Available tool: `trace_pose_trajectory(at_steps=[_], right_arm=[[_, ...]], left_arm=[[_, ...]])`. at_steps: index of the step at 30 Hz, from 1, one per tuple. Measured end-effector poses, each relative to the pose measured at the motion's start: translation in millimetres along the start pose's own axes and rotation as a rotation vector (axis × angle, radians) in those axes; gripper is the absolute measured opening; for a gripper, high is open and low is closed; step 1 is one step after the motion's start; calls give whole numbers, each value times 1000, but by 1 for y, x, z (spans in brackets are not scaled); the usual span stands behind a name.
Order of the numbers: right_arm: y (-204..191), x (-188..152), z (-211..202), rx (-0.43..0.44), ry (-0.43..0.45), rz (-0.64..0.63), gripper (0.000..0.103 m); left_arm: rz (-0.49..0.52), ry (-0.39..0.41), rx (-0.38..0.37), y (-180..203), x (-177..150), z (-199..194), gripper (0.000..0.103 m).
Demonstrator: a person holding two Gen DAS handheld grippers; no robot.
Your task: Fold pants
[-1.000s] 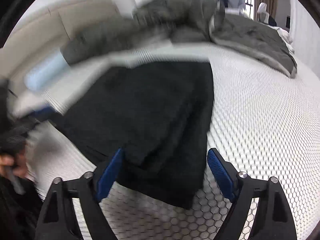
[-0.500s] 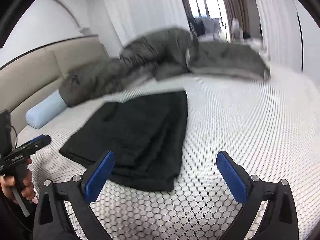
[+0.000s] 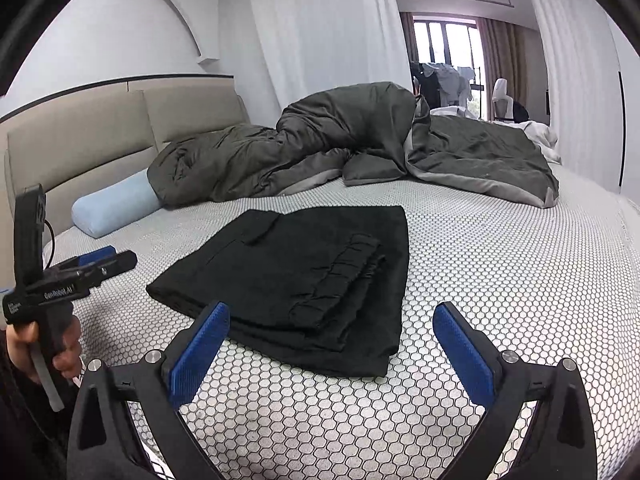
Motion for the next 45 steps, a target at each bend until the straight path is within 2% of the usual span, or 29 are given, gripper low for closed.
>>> trace_pose_trajectory(at_steps=[10, 45], right_arm=[[1, 1, 0, -2, 12, 1, 103], [6, -1, 0, 6, 1, -28, 103]], left_arm=[[30, -3, -15, 1, 0, 2, 102], [33, -3, -15, -9, 0, 4, 102]])
Point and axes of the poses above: each gripper's, at about its wrist camera, not at the fingertips, and z roughly the way its jaws point, y to its right, x to its top, the point moved 5 cm from there along z, roughly the way its jaws point, and after that the axes turned 8 degrees about y, right-handed, at the moved point
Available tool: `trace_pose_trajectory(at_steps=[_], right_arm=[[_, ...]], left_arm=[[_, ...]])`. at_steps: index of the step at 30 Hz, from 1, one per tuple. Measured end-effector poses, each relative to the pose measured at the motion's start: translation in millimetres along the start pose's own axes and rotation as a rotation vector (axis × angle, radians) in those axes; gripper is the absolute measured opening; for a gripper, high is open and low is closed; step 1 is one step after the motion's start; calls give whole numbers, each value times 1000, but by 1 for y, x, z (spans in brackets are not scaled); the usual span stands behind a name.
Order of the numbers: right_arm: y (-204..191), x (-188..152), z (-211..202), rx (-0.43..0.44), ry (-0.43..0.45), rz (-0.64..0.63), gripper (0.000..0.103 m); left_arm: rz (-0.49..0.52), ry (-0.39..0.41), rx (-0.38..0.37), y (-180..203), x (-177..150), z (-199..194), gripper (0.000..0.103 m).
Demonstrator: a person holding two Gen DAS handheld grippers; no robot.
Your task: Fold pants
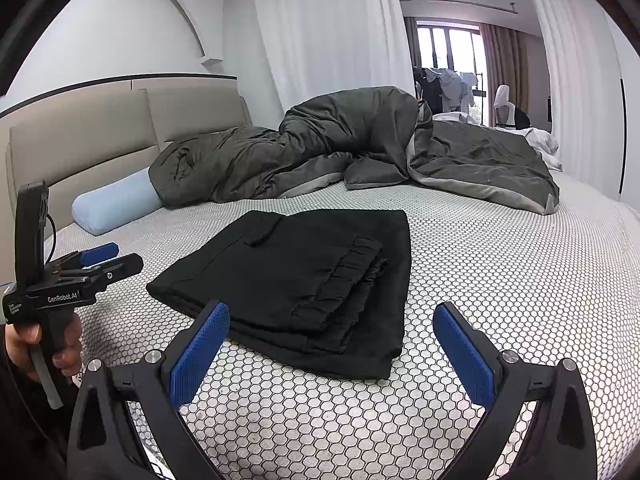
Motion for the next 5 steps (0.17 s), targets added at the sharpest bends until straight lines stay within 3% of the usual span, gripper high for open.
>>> trace_pose_trajectory(at_steps=[5], right_arm=[[1, 0, 1, 7, -2, -6, 103]], left_arm=[[0, 3, -4, 0, 0, -1, 102]])
Point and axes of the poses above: each gripper's, at about its wrist camera, not at the fingertips, and z roughly the way its jaws point, y to its right, x to its top, the point moved 5 cm from there along z, roughly the way its jaws point, and after that the axes turned 8 degrees about y, right-handed, at the moved point
